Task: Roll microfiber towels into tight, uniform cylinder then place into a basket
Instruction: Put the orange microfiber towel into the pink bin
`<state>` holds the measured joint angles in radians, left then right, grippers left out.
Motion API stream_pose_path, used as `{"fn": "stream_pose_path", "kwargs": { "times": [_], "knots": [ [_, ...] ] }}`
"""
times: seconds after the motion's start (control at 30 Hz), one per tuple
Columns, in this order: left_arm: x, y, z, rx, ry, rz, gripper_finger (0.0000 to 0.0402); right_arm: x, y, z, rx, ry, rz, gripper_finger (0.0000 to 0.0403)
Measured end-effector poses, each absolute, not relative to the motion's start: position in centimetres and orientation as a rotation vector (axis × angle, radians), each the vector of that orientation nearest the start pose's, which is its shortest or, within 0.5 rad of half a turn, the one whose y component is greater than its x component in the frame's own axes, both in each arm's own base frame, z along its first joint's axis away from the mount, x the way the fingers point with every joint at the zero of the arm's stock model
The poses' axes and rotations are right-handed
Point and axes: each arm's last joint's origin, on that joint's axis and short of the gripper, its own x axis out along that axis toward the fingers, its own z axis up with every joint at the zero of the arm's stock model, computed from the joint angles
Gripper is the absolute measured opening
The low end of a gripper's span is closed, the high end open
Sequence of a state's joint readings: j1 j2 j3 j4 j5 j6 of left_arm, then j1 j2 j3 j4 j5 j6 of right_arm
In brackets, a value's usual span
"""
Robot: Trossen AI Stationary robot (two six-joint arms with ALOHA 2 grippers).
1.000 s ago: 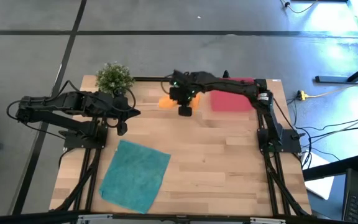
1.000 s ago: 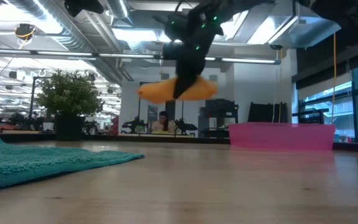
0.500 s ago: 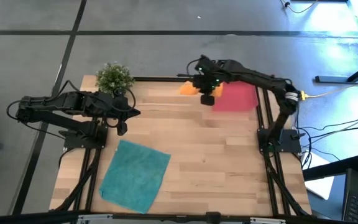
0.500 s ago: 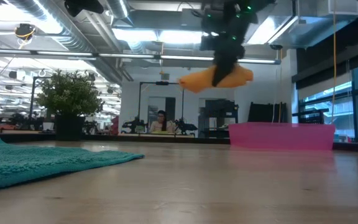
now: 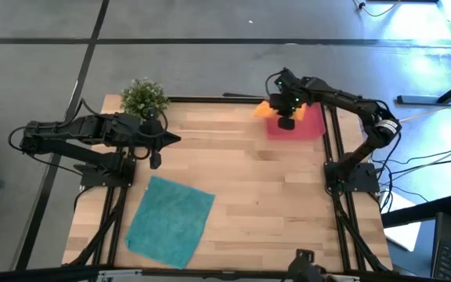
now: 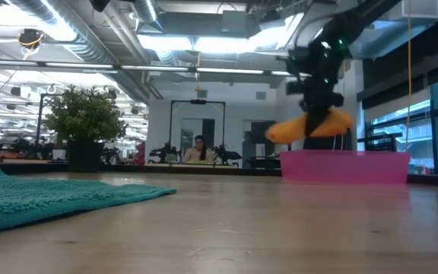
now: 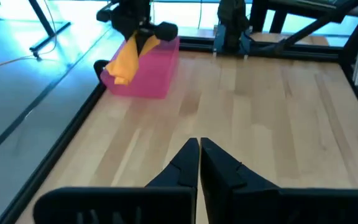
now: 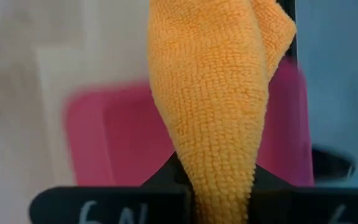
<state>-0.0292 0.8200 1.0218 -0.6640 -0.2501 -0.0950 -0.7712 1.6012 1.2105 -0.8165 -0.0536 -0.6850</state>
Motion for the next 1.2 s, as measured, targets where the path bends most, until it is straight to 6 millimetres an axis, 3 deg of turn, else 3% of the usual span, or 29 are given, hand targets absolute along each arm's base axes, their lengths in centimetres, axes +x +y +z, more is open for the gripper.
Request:
{"fn": "stream_pose_path", "kwargs": {
  "times": [0.27, 0.5, 0.73, 0.93, 1.2],
  "knots": [
    [15.5, 0.3, 36.5, -0.038, 0.415, 0.238, 0.0009, 19.1, -24.2, 23.0, -0.033, 1.279, -0.298, 0.0028],
    [15.7, 0.3, 36.4, -0.039, 0.421, 0.238, 0.0013, 18.1, -24.3, 21.3, -0.036, 1.323, -0.310, 0.0030],
    [16.0, 0.2, 36.2, -0.037, 0.435, 0.239, 0.0014, 18.2, -24.5, 19.0, -0.092, 1.276, -0.344, 0.0031],
    [16.2, 0.2, 36.0, -0.036, 0.445, 0.239, 0.0014, 18.6, -24.8, 16.9, -0.208, 1.295, -0.218, 0.0030],
    [16.5, 0.2, 35.9, -0.039, 0.450, 0.240, 0.0014, 19.1, -25.7, 15.4, -0.256, 1.308, -0.212, 0.0032]
  ]
}}
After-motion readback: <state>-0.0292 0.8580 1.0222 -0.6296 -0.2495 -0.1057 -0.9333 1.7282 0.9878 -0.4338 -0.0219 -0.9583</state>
